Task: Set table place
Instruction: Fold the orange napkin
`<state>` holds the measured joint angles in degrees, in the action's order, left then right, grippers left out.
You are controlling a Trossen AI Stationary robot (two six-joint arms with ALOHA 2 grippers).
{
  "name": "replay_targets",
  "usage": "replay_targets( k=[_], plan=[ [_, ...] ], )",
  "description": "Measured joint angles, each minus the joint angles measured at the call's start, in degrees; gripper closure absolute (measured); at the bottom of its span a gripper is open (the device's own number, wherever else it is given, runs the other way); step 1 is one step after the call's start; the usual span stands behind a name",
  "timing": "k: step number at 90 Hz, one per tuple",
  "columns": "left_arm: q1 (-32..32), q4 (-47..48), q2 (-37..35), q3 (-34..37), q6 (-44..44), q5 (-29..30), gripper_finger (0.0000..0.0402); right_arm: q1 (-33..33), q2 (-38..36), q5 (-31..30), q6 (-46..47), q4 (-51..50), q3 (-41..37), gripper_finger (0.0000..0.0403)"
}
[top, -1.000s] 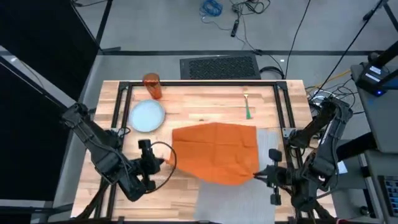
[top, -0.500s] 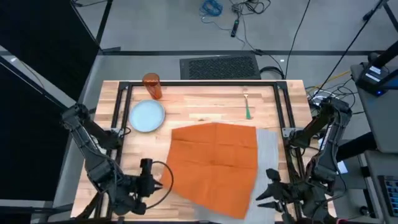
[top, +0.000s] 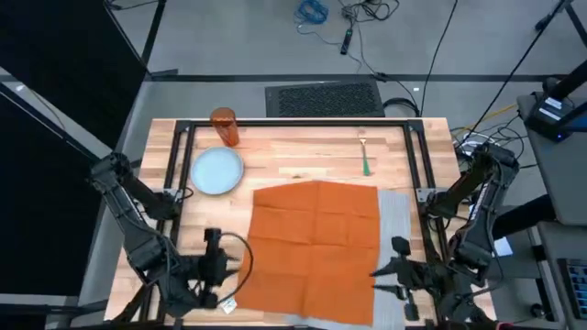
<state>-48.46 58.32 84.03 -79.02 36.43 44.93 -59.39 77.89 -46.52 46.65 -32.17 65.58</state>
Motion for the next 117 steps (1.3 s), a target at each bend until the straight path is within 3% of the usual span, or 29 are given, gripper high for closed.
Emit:
replay_targets(
  k=[9,18,28,38,61,76,89,102,117],
  plan=[
    [5.19,3.94,0.00,0.00,3.69,1.89,0.0317,2.64,0.02,2.49,-5.41,11.05,-4.71,0.0303],
    [10.76,6.37,0.00,0.00,3.42,-0.55,0.0317,6.77,0.00,6.34,-9.30,19.97,-9.14,0.0304],
    [18.15,7.99,0.00,0.00,-0.78,-5.50,0.0317,13.64,-0.75,7.79,-5.34,17.19,-12.48,0.0308],
    [24.96,8.49,0.00,0.00,-7.48,-9.85,0.0317,21.07,-0.81,15.64,-4.38,11.78,-12.96,0.0309],
    [38.77,6.46,0.33,-0.02,-19.06,-20.77,0.0317,37.00,-0.83,27.60,-15.59,10.94,-12.96,0.0309],
    [42.00,4.53,0.65,-0.04,-22.31,-28.85,0.0317,47.21,-0.46,35.81,-22.25,10.89,-12.94,0.0309],
    [43.75,9.74,1.78,-0.04,-21.90,-28.35,0.0317,53.94,-0.46,40.67,-28.99,10.84,-12.92,0.0309],
    [44.68,17.91,4.50,-0.05,-21.33,-25.22,0.0317,59.75,-0.46,41.06,-33.92,6.39,-12.92,0.0309],
    [44.46,19.95,8.99,-0.06,-22.27,-24.92,0.0317,66.09,-0.44,41.30,-37.24,-1.76,-12.90,0.0309]
  ],
)
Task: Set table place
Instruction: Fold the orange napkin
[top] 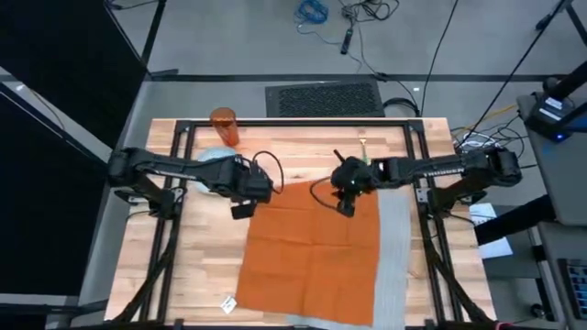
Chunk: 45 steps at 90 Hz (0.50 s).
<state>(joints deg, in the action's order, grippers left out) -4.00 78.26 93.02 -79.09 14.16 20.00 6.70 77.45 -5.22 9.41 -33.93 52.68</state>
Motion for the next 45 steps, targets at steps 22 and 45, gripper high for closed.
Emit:
replay_targets(
  k=[22,45],
  plan=[
    [-2.04,-9.34,5.88,-0.58,0.39,-2.42,0.0317,4.17,0.04,3.65,2.03,1.24,0.01,0.0309],
    [-4.06,-18.64,6.94,-2.95,0.91,-4.49,0.0318,9.30,2.59,10.30,-0.51,2.82,0.01,0.0309]
  ],
)
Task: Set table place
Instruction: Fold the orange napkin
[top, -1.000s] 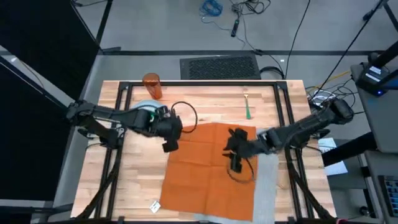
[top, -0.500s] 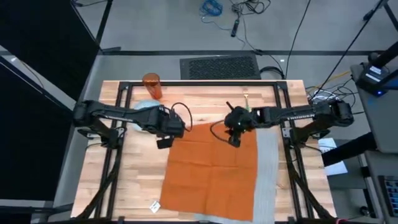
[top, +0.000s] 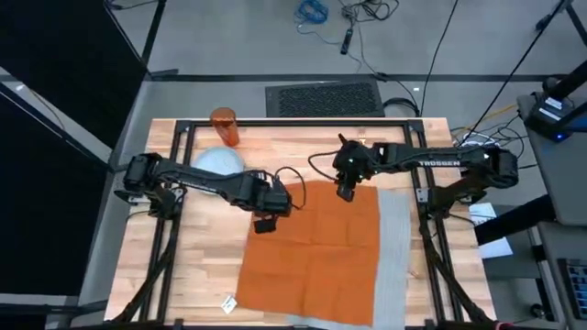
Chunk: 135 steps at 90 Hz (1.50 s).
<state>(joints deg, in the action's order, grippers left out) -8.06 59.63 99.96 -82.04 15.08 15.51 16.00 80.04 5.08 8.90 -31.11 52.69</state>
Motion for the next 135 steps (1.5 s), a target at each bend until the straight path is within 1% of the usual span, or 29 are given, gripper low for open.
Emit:
replay_targets(
  k=[23,33,46,56,90,105,114,135],
  plan=[
    [-0.33,0.08,0.04,-0.72,2.52,0.00,0.0318,3.34,6.62,1.13,3.81,2.28,0.00,0.0309],
    [0.24,0.24,0.04,-0.72,2.44,0.92,0.0318,4.28,10.37,1.60,5.51,5.85,0.00,0.0309],
    [0.96,2.14,0.04,-0.72,1.94,1.07,0.0318,4.55,14.42,5.96,8.96,11.76,0.00,0.0309],
    [0.97,4.16,0.04,-0.72,0.81,1.13,0.0318,4.59,16.56,5.86,13.63,15.04,0.27,0.0309],
    [0.38,5.32,0.04,-0.72,-3.48,1.18,0.0318,4.18,21.26,6.96,21.19,14.54,5.07,0.0305],
    [-0.59,5.34,0.04,-0.72,-3.53,1.20,0.0318,2.85,23.83,7.51,25.00,13.13,6.79,0.0299],
    [-1.20,5.37,0.04,-0.72,-3.48,1.20,0.0318,2.06,24.23,10.28,26.69,16.59,6.94,0.0295],
    [-2.59,6.18,0.04,-0.72,-3.54,1.50,0.0318,1.17,22.45,10.11,31.44,23.87,7.02,0.0293]
  ],
)
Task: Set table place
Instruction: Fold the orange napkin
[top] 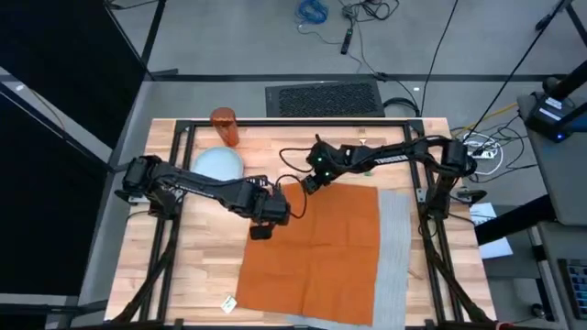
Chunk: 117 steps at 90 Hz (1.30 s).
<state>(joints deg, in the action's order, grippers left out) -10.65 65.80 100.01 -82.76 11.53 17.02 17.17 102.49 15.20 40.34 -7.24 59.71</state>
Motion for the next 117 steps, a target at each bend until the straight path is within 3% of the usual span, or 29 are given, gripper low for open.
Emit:
replay_targets(
  k=[19,37,60,77,97,117],
  plan=[
    [-0.40,1.11,0.00,0.00,0.15,0.00,0.0318,-1.13,-0.10,-3.03,4.57,4.44,-0.77,0.0293],
    [-0.97,1.31,0.00,0.00,0.77,0.00,0.0318,-1.60,-0.12,-9.52,5.22,-11.68,-0.99,0.0293],
    [-1.01,0.77,0.00,0.00,-1.59,-0.01,0.0318,-5.32,-0.12,-13.23,11.55,-13.37,2.10,0.0293],
    [-1.97,0.86,0.00,0.00,-2.63,-0.24,0.0318,-5.56,-0.12,-18.42,13.58,-23.71,8.44,0.0301],
    [-4.81,1.37,0.00,0.00,-4.49,-0.52,0.0318,-5.56,0.33,-18.63,17.79,-25.48,9.46,0.0319],
    [-7.03,1.19,0.00,0.00,-5.90,-0.52,0.0318,-6.04,5.14,-17.09,21.35,-27.37,9.44,0.0310]
  ],
)
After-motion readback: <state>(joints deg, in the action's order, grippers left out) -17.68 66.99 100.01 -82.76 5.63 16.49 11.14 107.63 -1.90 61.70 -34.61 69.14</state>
